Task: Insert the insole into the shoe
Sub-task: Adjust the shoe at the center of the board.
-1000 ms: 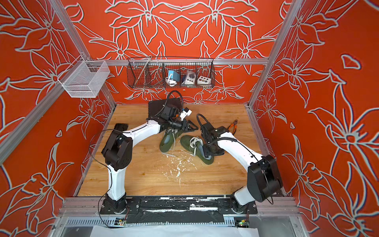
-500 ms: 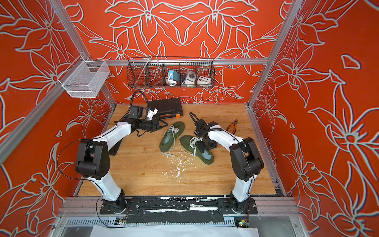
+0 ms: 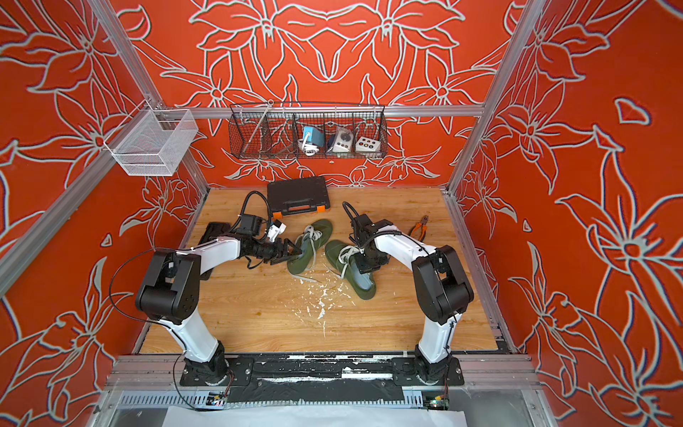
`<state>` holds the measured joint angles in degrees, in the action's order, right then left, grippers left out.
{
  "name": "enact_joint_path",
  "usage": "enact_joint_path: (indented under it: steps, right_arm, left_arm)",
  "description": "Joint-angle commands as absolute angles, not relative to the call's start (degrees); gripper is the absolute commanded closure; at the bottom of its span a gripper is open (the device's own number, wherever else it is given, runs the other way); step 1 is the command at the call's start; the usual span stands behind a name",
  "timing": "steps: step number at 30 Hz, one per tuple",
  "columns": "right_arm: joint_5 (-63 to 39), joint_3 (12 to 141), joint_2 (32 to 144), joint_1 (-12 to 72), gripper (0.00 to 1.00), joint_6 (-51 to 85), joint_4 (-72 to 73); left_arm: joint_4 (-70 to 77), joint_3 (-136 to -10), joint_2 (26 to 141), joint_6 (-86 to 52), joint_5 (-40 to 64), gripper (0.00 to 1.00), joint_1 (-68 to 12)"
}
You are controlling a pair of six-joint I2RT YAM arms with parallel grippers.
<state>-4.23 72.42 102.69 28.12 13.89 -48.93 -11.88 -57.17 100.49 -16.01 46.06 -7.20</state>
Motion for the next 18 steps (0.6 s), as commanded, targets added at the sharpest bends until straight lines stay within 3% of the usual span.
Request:
enact_joint_path:
  steps: [1, 11, 18]
  right_arm:
    - [-7.9, 70.9, 99.3, 27.5, 1.00, 20.3, -47.0]
    - [-13.1, 63.9, 94.8, 27.6, 1.00, 37.8, -32.3]
    - [-13.8, 67.1, 99.1, 27.8, 1.00, 39.2, -28.1]
  left_arm:
    - [-10.7, -55.0, 99.4, -14.7, 44.0, 0.25, -8.1]
    - [-4.1, -52.9, 100.4, -20.7, 44.9, 0.25, -15.9]
    - [-3.6, -53.5, 99.9, -22.1, 44.7, 0.25, -17.2]
